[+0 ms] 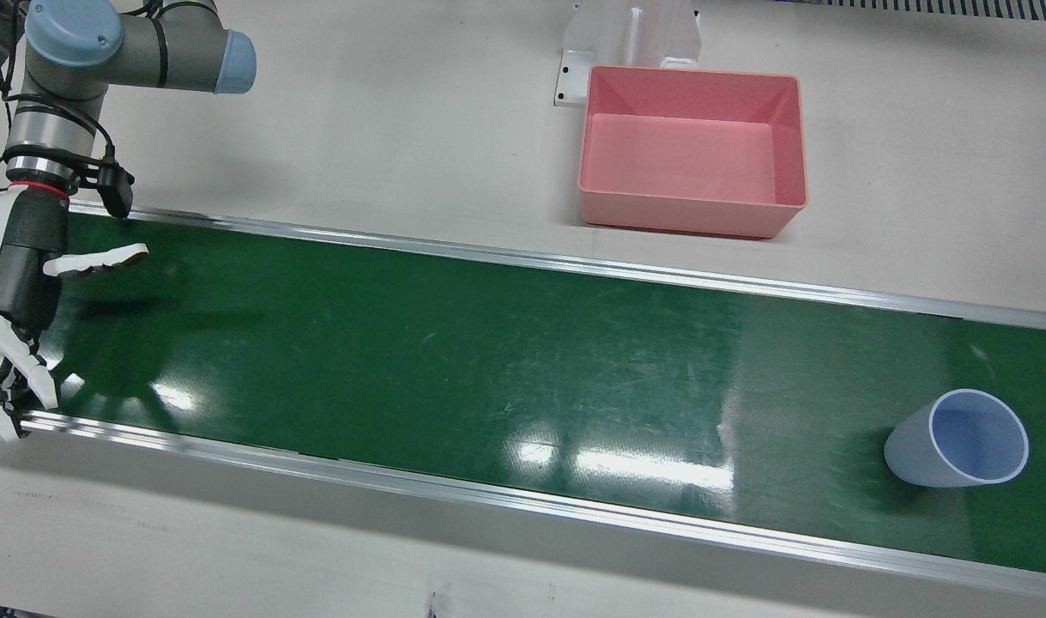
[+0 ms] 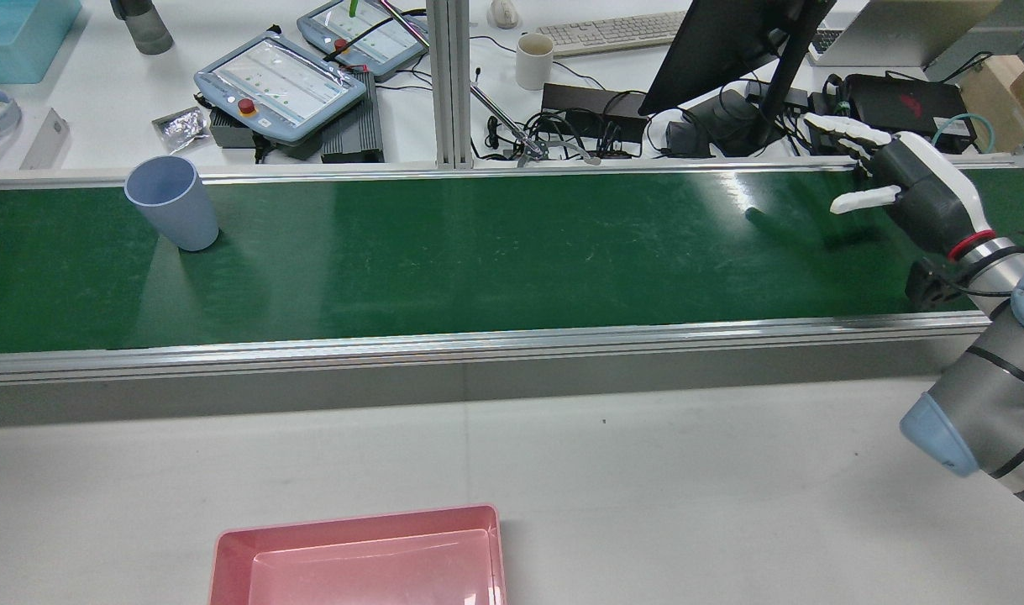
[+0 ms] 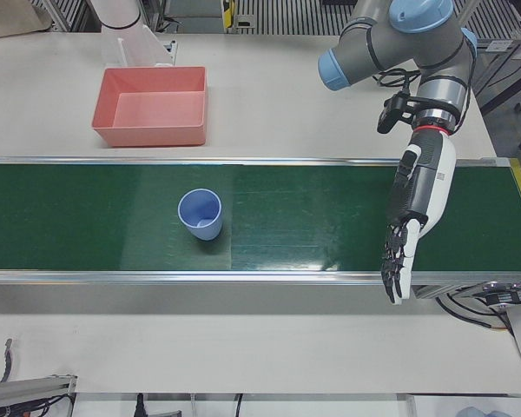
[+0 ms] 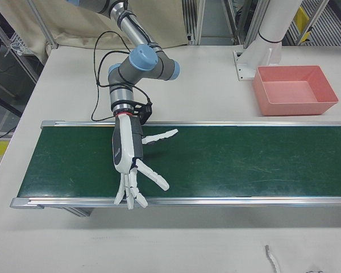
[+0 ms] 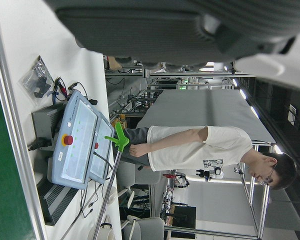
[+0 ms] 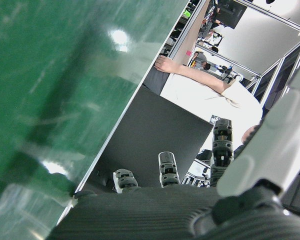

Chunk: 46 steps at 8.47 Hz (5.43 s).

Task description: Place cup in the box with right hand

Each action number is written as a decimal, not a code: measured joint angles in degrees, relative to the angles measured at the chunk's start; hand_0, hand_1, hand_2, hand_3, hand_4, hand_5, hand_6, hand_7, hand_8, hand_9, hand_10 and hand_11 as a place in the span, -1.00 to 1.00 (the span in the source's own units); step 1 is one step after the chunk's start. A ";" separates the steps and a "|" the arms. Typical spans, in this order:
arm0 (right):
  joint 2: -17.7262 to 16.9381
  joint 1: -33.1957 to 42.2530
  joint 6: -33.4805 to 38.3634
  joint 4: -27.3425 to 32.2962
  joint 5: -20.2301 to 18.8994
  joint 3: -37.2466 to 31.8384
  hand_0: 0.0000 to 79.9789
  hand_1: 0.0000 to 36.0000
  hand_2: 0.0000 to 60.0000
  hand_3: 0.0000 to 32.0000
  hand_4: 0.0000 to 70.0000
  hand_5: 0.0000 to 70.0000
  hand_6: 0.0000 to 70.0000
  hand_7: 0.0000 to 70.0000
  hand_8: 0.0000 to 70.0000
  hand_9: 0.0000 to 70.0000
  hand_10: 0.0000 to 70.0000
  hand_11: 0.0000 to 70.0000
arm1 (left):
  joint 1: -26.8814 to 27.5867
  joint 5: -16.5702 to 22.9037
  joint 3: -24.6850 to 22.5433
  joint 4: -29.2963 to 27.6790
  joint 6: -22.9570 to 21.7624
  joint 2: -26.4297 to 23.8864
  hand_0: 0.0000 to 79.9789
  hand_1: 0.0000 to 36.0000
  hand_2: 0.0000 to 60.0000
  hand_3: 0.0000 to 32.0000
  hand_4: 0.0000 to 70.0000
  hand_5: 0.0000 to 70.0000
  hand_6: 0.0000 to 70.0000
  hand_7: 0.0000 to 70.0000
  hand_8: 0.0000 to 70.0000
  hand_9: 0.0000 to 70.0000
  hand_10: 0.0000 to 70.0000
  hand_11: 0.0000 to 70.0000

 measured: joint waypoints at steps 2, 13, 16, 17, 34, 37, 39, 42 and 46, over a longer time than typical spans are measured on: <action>-0.04 -0.13 -0.31 -0.04 0.00 0.04 0.11 -1.00 -1.00 1.00 -0.53 -0.98 -1.00 -0.33 -0.95 -0.75 -1.00 -1.00 | 0.00 0.00 -0.02 0.01 0.00 0.00 -1.00 -1.00 -1.00 -1.00 -1.00 -1.00 -1.00 -1.00 -1.00 -1.00 -1.00 -1.00; -0.20 -0.87 -0.50 -0.02 0.02 -0.04 0.11 -1.00 -1.00 1.00 -0.48 -0.99 -1.00 -0.32 -0.95 -0.75 -1.00 -1.00 | 0.00 0.00 0.02 -0.06 0.00 0.00 -1.00 -1.00 -1.00 -1.00 -1.00 -1.00 -1.00 -1.00 -1.00 -1.00 -1.00 -1.00; -0.24 -0.83 -0.60 -0.06 0.05 -0.07 0.11 -1.00 -1.00 1.00 -0.51 -0.98 -1.00 -0.32 -0.95 -0.75 -1.00 -1.00 | 0.00 0.00 -0.02 -0.02 0.00 0.00 -1.00 -1.00 -1.00 -1.00 -1.00 -1.00 -1.00 -1.00 -1.00 -1.00 -1.00 -1.00; -0.30 -0.79 -0.64 -0.06 0.05 -0.05 0.11 -1.00 -1.00 1.00 -0.52 -0.98 -1.00 -0.32 -0.95 -0.76 -1.00 -1.00 | 0.00 0.00 0.00 -0.04 0.00 0.00 -1.00 -1.00 -1.00 -1.00 -1.00 -1.00 -1.00 -1.00 -1.00 -1.00 -1.00 -1.00; -0.51 -0.41 -0.58 -0.05 0.00 0.66 0.12 -1.00 -1.00 1.00 -0.47 -0.99 -1.00 -0.32 -0.95 -0.76 -1.00 -1.00 | 0.00 0.00 0.01 0.02 0.00 0.00 -1.00 -1.00 -1.00 -1.00 -1.00 -1.00 -1.00 -1.00 -1.00 -1.00 -1.00 -1.00; -0.54 -0.50 -0.64 -0.05 0.00 0.61 0.12 -1.00 -1.00 1.00 -0.44 -0.99 -1.00 -0.32 -0.95 -0.76 -1.00 -1.00 | 0.00 0.00 0.03 0.02 0.00 0.00 -1.00 -1.00 -1.00 -1.00 -1.00 -1.00 -1.00 -1.00 -1.00 -1.00 -1.00 -1.00; -0.54 -0.62 -0.67 -0.17 0.00 0.55 0.12 -1.00 -1.00 1.00 -0.39 -0.99 -1.00 -0.31 -0.95 -0.76 -1.00 -1.00 | 0.00 0.00 0.03 0.02 0.00 0.00 -1.00 -1.00 -1.00 -1.00 -1.00 -1.00 -1.00 -1.00 -1.00 -1.00 -1.00 -1.00; -0.47 -1.16 -0.68 -1.41 0.03 0.49 0.12 -1.00 -1.00 1.00 -0.43 -0.99 -1.00 -0.32 -0.95 -0.76 -1.00 -1.00 | 0.00 0.00 0.03 -0.01 0.00 0.00 -1.00 -1.00 -1.00 -1.00 -1.00 -1.00 -1.00 -1.00 -1.00 -1.00 -1.00 -1.00; -0.48 -1.27 -0.67 -1.63 0.04 0.48 0.12 -1.00 -1.00 1.00 -0.37 -0.99 -1.00 -0.32 -0.95 -0.76 -1.00 -1.00 | 0.00 0.00 0.03 -0.01 0.00 0.00 -1.00 -1.00 -1.00 -1.00 -1.00 -1.00 -1.00 -1.00 -1.00 -1.00 -1.00 -1.00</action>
